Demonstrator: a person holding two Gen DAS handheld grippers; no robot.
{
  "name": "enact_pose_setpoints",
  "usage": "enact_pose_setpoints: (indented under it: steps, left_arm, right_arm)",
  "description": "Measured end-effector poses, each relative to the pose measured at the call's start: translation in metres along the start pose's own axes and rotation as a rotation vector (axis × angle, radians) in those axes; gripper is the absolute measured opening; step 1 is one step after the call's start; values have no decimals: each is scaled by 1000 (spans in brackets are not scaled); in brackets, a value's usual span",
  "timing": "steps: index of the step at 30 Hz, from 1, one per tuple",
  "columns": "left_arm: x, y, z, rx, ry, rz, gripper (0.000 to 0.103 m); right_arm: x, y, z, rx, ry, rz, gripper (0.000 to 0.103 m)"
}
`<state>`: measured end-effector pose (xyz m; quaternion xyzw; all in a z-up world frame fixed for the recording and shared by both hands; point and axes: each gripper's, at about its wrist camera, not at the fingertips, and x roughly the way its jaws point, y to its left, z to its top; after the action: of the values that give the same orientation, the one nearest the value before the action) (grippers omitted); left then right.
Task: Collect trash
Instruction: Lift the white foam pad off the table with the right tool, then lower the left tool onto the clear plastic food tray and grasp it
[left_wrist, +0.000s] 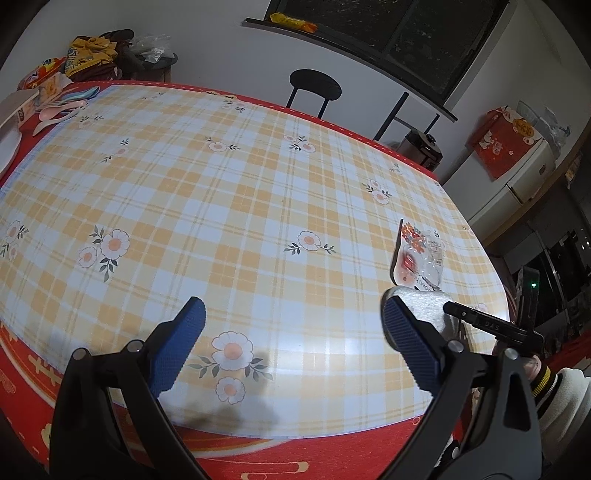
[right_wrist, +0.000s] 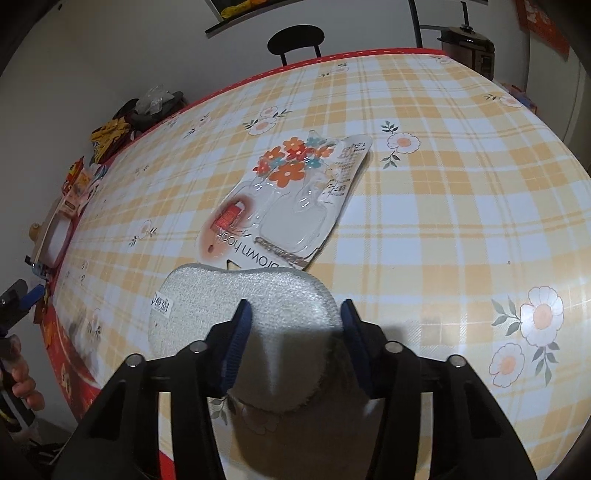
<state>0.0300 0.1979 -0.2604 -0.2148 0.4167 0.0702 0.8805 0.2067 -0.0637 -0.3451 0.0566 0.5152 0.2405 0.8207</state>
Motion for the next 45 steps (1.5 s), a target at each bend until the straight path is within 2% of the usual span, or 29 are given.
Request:
enact_pose_setpoints:
  steps: [1, 7, 13, 19, 24, 29, 34, 45]
  left_arm:
    - [0, 0, 0, 1, 0, -2, 96]
    - [4, -16, 6, 22, -4, -32, 96]
    - [12, -43, 12, 55, -5, -73, 96]
    - [24, -74, 15, 104, 9, -124, 95]
    - [38, -98, 15, 143, 25, -158, 95]
    - [58, -116, 13, 167, 61, -174, 95]
    - [67, -127, 9, 181, 81, -180, 95]
    - [68, -130, 13, 165, 75, -167, 95]
  right_arm:
    - [-3, 1, 0, 4, -1, 10, 34]
    - [-41, 9, 4, 1, -65, 63, 21]
    - [-96, 9, 15, -15, -179, 48, 11]
    - [-148, 0, 19, -28, -286, -12, 7]
    - [-177, -8, 13, -39, -339, -80, 7]
    - [-168, -21, 3, -53, -282, -139, 7]
    - [-164, -18, -3, -62, -292, -93, 7]
    - [-155, -11, 4, -103, -275, -79, 8]
